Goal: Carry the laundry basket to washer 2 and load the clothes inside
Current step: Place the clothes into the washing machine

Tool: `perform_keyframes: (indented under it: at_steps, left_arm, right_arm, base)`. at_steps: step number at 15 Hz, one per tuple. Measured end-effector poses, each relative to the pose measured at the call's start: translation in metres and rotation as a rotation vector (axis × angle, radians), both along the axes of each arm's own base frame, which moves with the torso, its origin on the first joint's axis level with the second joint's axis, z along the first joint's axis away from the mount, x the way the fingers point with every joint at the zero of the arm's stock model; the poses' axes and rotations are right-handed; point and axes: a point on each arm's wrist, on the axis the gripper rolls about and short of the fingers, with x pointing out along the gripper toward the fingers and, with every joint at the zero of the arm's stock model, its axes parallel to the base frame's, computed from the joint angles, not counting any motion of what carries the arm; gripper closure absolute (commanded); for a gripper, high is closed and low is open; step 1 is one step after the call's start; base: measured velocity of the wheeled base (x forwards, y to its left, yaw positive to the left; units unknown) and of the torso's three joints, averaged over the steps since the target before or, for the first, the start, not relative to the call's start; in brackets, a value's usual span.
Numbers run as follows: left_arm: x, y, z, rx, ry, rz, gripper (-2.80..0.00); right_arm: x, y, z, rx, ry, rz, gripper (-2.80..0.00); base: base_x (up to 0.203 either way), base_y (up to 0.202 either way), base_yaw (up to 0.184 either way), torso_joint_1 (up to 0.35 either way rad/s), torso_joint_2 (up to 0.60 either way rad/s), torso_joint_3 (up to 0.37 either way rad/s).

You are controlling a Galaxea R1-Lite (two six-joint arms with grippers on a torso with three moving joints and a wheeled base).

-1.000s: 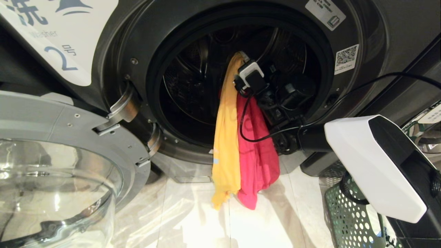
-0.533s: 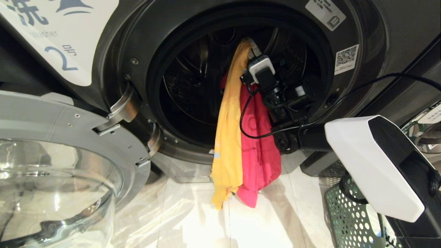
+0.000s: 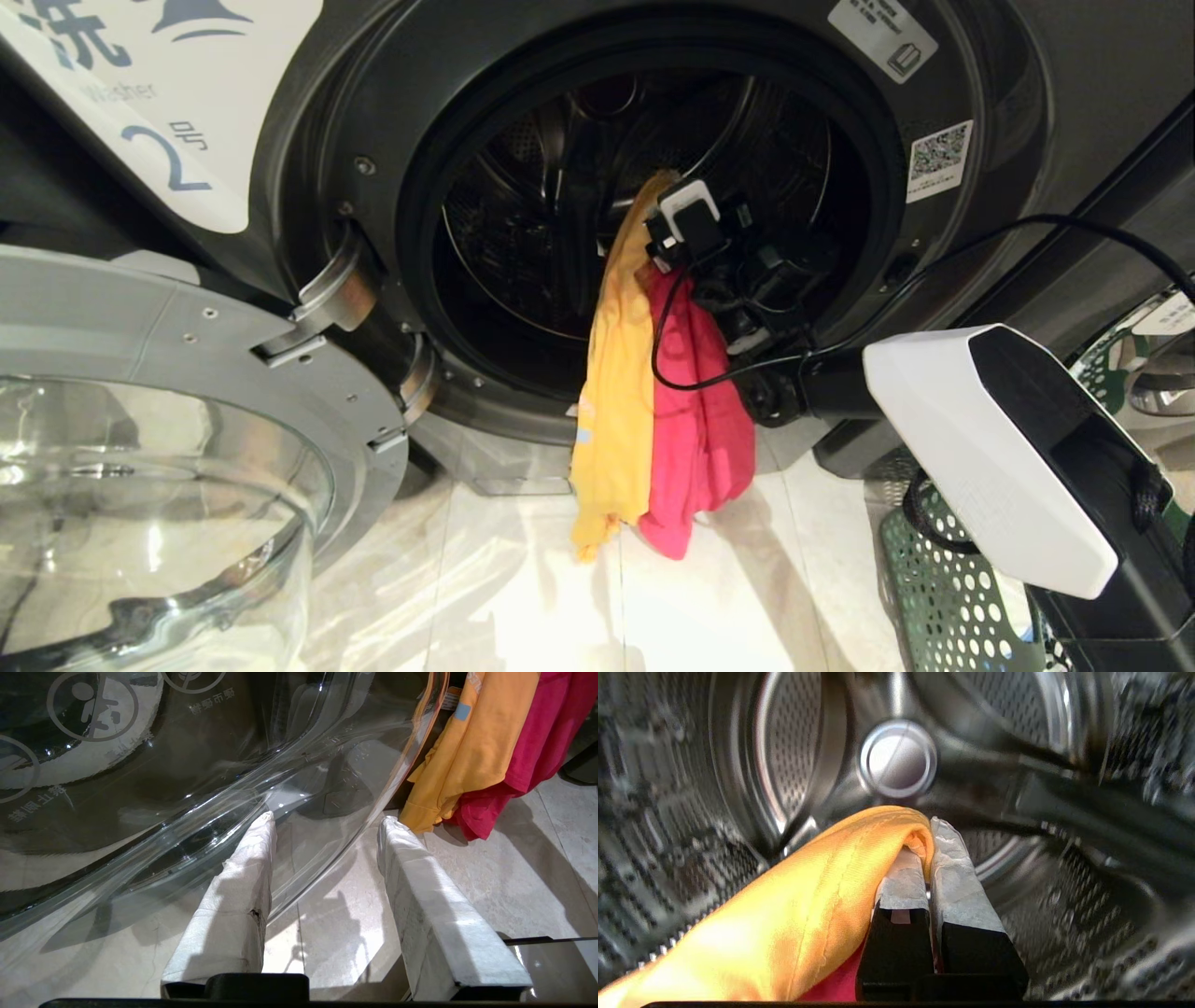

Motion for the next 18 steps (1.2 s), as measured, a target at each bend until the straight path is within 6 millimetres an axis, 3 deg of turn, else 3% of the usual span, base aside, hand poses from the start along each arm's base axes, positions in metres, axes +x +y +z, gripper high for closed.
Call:
perform_keyframes:
  at_steps: [9,10,13,18]
  left_arm:
    - [0.000,0.000,0.000,0.000,0.000,0.000,0.00]
    - [0.000,0.000,0.000,0.000,0.000,0.000,0.00]
    - [0.000,0.000,0.000,0.000,0.000,0.000,0.00]
    - [0.000,0.000,0.000,0.000,0.000,0.000,0.00]
  right_arm:
    - [0.020,-0.002,-0.044,-0.037,0.091,-0.043,0.00]
    - [0.022,-0.003,-0.047,-0.042,0.097,-0.048,-2.80]
    - [0.022,-0.004,-0.047,-0.041,0.103,-0.055,-2.80]
    - [0.015,-0.003,-0.030,-0.027,0.087,-0.035,-2.80]
  base:
    - [0.000,0.000,0.000,0.000,0.00,0.000]
    - [0.000,0.000,0.000,0.000,0.00,0.000]
    - [0.000,0.000,0.000,0.000,0.00,0.000]
    - [0.000,0.000,0.000,0.000,0.00,0.000]
